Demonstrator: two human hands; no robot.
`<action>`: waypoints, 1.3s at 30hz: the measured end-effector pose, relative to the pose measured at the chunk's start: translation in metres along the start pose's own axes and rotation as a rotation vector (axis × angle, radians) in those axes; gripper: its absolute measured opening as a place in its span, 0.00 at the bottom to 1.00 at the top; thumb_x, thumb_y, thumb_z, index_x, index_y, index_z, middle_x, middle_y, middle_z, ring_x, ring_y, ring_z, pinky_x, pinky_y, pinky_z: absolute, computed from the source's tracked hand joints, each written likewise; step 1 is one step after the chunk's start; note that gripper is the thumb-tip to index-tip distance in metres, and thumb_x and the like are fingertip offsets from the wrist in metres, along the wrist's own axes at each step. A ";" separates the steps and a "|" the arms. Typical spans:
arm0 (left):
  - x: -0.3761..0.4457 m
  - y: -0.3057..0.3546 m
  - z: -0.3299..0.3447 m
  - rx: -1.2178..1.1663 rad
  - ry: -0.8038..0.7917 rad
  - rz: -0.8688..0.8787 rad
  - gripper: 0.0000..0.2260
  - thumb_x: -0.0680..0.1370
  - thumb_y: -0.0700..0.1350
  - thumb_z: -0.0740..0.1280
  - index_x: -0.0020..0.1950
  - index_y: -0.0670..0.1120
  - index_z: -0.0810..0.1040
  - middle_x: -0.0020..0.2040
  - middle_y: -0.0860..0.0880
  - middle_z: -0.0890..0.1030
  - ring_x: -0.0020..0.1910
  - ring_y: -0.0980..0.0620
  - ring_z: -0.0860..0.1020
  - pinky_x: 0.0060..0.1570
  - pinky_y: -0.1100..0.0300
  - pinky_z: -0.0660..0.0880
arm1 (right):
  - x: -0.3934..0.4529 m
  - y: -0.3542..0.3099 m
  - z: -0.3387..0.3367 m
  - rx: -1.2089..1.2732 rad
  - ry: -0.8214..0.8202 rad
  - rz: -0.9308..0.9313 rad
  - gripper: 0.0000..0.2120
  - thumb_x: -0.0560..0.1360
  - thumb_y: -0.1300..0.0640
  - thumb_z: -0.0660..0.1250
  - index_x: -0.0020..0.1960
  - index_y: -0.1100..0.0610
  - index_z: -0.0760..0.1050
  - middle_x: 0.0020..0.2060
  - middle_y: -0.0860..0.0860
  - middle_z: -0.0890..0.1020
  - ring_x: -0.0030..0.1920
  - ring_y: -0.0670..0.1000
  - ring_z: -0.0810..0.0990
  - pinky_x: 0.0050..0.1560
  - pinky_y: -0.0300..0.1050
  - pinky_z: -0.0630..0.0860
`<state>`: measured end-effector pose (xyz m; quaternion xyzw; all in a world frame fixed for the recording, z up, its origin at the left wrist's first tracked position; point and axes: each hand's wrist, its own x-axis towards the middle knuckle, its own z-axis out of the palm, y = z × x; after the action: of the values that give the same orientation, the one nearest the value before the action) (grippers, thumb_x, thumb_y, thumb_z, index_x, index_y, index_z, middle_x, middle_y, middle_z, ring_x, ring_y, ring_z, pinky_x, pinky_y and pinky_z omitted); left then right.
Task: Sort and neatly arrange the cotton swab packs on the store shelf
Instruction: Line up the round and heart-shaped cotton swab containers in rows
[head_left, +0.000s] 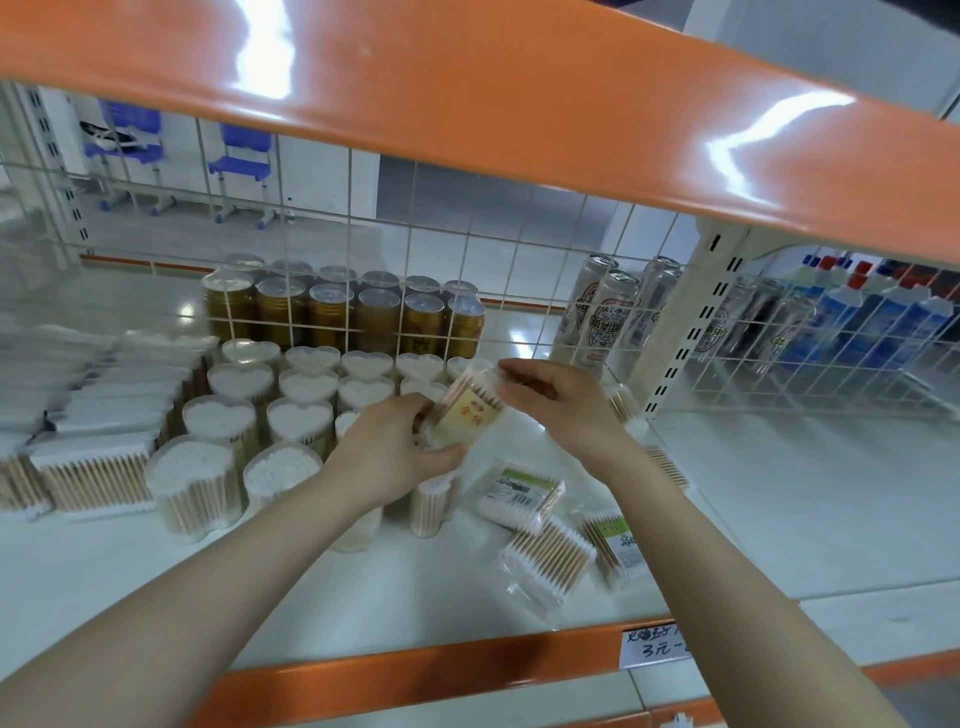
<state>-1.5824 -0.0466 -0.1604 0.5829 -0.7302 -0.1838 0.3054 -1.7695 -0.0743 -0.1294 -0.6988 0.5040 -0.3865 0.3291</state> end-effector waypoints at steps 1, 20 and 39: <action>-0.001 0.000 0.001 -0.008 0.000 -0.004 0.22 0.71 0.56 0.70 0.60 0.46 0.73 0.53 0.52 0.77 0.47 0.55 0.74 0.45 0.63 0.72 | 0.002 0.000 0.002 -0.012 0.018 0.015 0.16 0.73 0.52 0.69 0.60 0.52 0.77 0.46 0.39 0.80 0.49 0.40 0.79 0.53 0.34 0.73; -0.013 -0.001 0.005 -0.168 0.019 -0.015 0.06 0.74 0.51 0.66 0.49 0.51 0.74 0.39 0.58 0.76 0.39 0.62 0.74 0.33 0.72 0.65 | 0.026 -0.019 0.008 -0.212 0.016 0.102 0.23 0.71 0.37 0.64 0.35 0.58 0.73 0.31 0.56 0.71 0.33 0.52 0.71 0.40 0.43 0.66; -0.019 -0.001 0.006 -0.092 0.057 0.009 0.26 0.70 0.55 0.71 0.65 0.49 0.70 0.51 0.53 0.79 0.45 0.56 0.75 0.45 0.65 0.72 | 0.009 -0.022 0.003 -0.102 -0.016 0.030 0.07 0.71 0.44 0.68 0.39 0.46 0.79 0.43 0.54 0.84 0.46 0.55 0.82 0.55 0.54 0.77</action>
<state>-1.5834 -0.0293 -0.1700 0.5701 -0.7144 -0.1991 0.3536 -1.7555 -0.0771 -0.1105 -0.7101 0.5310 -0.3494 0.3029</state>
